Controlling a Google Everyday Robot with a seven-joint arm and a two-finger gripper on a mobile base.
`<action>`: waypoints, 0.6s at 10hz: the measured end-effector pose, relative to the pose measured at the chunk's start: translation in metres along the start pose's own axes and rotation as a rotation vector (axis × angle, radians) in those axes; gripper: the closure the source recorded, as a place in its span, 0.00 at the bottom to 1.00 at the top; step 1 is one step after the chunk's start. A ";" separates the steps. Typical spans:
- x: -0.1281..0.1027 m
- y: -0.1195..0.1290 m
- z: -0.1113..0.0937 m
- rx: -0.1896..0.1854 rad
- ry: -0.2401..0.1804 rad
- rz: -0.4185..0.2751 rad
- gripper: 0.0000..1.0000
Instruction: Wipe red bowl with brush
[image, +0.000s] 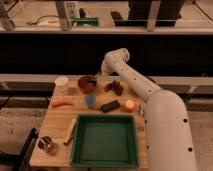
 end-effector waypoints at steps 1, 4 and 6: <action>0.003 -0.003 0.002 -0.003 0.006 -0.002 1.00; 0.005 -0.013 0.015 -0.014 0.000 -0.016 1.00; -0.005 -0.020 0.032 -0.025 -0.028 -0.033 1.00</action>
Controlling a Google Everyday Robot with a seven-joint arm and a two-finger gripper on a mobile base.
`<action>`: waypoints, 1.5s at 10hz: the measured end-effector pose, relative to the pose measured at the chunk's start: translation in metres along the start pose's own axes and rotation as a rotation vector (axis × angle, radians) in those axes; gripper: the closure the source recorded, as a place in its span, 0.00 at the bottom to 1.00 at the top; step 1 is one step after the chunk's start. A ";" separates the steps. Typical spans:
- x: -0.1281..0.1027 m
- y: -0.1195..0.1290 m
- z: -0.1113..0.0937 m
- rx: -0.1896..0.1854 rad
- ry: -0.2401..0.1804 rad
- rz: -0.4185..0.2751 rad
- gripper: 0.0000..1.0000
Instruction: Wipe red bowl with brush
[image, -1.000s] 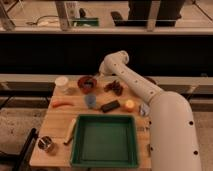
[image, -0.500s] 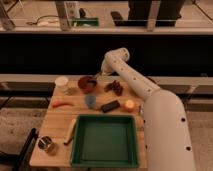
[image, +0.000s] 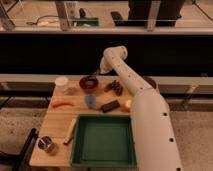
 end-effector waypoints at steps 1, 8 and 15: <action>-0.001 -0.002 0.005 -0.002 -0.006 -0.003 1.00; -0.025 0.002 0.011 -0.011 -0.035 -0.028 1.00; -0.027 0.023 -0.019 0.005 0.016 -0.010 1.00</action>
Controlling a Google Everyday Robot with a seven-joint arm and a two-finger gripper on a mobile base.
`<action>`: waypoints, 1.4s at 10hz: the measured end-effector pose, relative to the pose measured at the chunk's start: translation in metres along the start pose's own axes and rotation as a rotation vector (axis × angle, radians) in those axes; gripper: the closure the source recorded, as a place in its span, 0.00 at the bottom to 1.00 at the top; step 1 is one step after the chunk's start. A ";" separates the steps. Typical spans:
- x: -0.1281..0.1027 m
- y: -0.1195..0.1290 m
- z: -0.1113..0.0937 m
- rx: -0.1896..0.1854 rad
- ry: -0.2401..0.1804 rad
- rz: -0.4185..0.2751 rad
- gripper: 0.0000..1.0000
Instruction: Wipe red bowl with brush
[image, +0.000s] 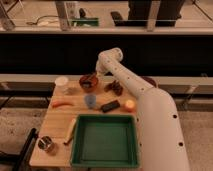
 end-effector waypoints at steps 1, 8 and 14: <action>0.004 0.001 -0.003 0.002 0.012 0.004 1.00; 0.020 0.000 -0.012 -0.001 0.082 0.011 1.00; 0.024 -0.028 0.005 -0.013 0.078 -0.020 1.00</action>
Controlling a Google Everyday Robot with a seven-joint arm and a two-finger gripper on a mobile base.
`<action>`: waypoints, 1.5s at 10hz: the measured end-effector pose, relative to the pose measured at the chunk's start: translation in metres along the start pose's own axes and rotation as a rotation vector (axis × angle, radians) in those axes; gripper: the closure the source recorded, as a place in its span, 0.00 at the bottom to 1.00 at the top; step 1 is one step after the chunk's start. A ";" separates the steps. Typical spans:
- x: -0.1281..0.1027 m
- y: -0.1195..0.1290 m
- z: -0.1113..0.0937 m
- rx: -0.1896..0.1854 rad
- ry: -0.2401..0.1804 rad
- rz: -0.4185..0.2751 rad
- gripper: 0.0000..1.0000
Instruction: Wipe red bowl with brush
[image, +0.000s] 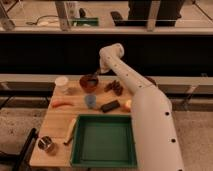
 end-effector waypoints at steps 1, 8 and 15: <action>-0.002 -0.002 0.004 -0.004 -0.007 -0.005 1.00; -0.021 0.003 0.016 -0.012 -0.047 -0.028 1.00; -0.021 0.021 -0.009 0.003 -0.001 -0.010 1.00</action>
